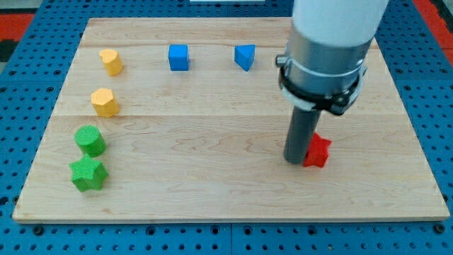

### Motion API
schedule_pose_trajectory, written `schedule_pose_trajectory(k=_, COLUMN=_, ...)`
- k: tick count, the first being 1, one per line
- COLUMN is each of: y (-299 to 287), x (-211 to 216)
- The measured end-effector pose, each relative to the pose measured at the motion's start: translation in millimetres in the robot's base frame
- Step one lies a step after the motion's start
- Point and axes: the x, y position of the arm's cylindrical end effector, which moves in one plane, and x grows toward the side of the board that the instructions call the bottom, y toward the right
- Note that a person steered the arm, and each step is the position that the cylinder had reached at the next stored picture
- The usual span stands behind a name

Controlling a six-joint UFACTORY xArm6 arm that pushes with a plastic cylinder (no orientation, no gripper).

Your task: Push the red star right to the red circle

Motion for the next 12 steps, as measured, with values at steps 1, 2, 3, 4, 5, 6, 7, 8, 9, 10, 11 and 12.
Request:
schedule_pose_trajectory(k=1, y=2, x=17)
schedule_pose_trajectory(k=2, y=17, x=29)
schedule_pose_trajectory(k=3, y=68, x=5)
schedule_pose_trajectory(k=4, y=67, x=-42)
schedule_pose_trajectory(k=5, y=47, x=-69)
schedule_pose_trajectory(k=6, y=17, x=-54)
schedule_pose_trajectory(k=7, y=-10, x=-73)
schedule_pose_trajectory(k=8, y=-16, x=-118)
schedule_pose_trajectory(k=9, y=17, x=-136)
schedule_pose_trajectory(k=10, y=53, x=-146)
schedule_pose_trajectory(k=11, y=54, x=-159)
schedule_pose_trajectory(k=12, y=56, x=-172)
